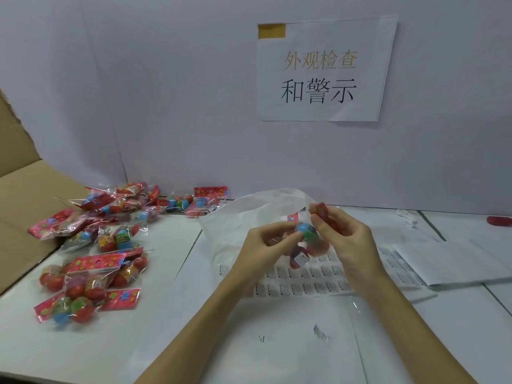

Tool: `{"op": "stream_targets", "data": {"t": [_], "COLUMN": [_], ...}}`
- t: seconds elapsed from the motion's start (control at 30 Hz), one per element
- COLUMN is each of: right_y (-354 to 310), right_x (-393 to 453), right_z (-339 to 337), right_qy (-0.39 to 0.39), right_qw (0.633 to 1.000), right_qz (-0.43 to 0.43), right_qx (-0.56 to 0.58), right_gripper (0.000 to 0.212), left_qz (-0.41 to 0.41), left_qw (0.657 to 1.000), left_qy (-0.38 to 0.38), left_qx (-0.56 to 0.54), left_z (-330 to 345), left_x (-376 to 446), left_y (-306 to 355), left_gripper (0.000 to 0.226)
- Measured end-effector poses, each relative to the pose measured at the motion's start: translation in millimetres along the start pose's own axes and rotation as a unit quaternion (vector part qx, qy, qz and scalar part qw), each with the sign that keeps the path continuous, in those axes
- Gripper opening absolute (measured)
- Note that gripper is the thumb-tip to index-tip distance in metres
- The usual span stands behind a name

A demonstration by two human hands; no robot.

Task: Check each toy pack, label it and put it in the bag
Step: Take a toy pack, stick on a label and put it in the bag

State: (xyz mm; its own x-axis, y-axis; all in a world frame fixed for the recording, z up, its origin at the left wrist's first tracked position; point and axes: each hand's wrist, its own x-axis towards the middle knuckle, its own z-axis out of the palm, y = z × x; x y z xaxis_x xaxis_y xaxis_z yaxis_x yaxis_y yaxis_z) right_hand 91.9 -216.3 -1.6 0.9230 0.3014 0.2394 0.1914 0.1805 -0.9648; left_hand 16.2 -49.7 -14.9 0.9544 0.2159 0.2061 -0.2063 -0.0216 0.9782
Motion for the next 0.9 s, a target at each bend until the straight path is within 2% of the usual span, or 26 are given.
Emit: {"op": "stream_targets", "data": {"t": [0.07, 0.13, 0.2, 0.27, 0.33, 0.4, 0.47, 0.53, 0.6, 0.7, 0.77, 0.83, 0.9], "right_y": [1, 2, 4, 7, 10, 11, 15, 18, 20, 22, 22, 21, 20], "right_x": [1, 4, 5, 5, 2, -2, -6, -7, -6, -2, 0, -1, -1], "right_z": [-3, -9, -9, -7, -4, 1, 11, 18, 19, 12, 8, 8, 9], "right_qy": [0.006, -0.002, 0.013, 0.074, 0.125, 0.099, 0.038, -0.026, -0.065, -0.027, -0.032, -0.054, -0.063], "right_qw": [0.998, 0.990, 0.988, 0.997, 0.979, 0.976, 0.983, 0.988, 0.997, 0.996, 0.993, 0.989, 0.989], "right_qz": [0.033, 0.071, 0.075, 0.004, -0.092, -0.128, -0.111, -0.067, -0.005, 0.059, 0.080, 0.094, 0.094], "right_qx": [0.061, 0.124, 0.132, 0.010, -0.134, -0.148, -0.144, -0.133, -0.049, 0.057, 0.087, 0.105, 0.091], "right_gripper": [0.024, 0.023, 0.025, 0.027, 0.033, 0.024, 0.022, 0.033, 0.038, 0.036, 0.035, 0.032, 0.033], "left_qz": [-0.001, 0.007, 0.014, 0.027, 0.050, 0.066, 0.078, 0.085, 0.088, 0.123, 0.111, 0.075, 0.071], "left_qw": [1.000, 1.000, 1.000, 0.998, 0.993, 0.987, 0.987, 0.993, 0.995, 0.988, 0.984, 0.990, 0.993], "left_qy": [-0.009, 0.005, 0.019, 0.049, 0.102, 0.148, 0.138, 0.083, 0.045, 0.070, 0.111, 0.099, 0.087], "left_qx": [-0.005, -0.011, -0.012, -0.006, -0.006, -0.006, 0.009, 0.015, 0.022, 0.055, 0.081, 0.068, 0.041], "left_z": [2, 2, 3, 4, 2, -1, -1, 3, 4, 0, -3, -3, -2], "left_x": [0, 2, 3, 3, 4, 5, 4, 1, 0, 5, 7, 7, 8], "left_y": [2, 3, 1, -1, -3, -2, -1, 0, 0, -3, -3, -3, -5], "left_gripper": [0.021, 0.021, 0.020, 0.018, 0.016, 0.018, 0.025, 0.034, 0.040, 0.022, 0.035, 0.052, 0.058]}}
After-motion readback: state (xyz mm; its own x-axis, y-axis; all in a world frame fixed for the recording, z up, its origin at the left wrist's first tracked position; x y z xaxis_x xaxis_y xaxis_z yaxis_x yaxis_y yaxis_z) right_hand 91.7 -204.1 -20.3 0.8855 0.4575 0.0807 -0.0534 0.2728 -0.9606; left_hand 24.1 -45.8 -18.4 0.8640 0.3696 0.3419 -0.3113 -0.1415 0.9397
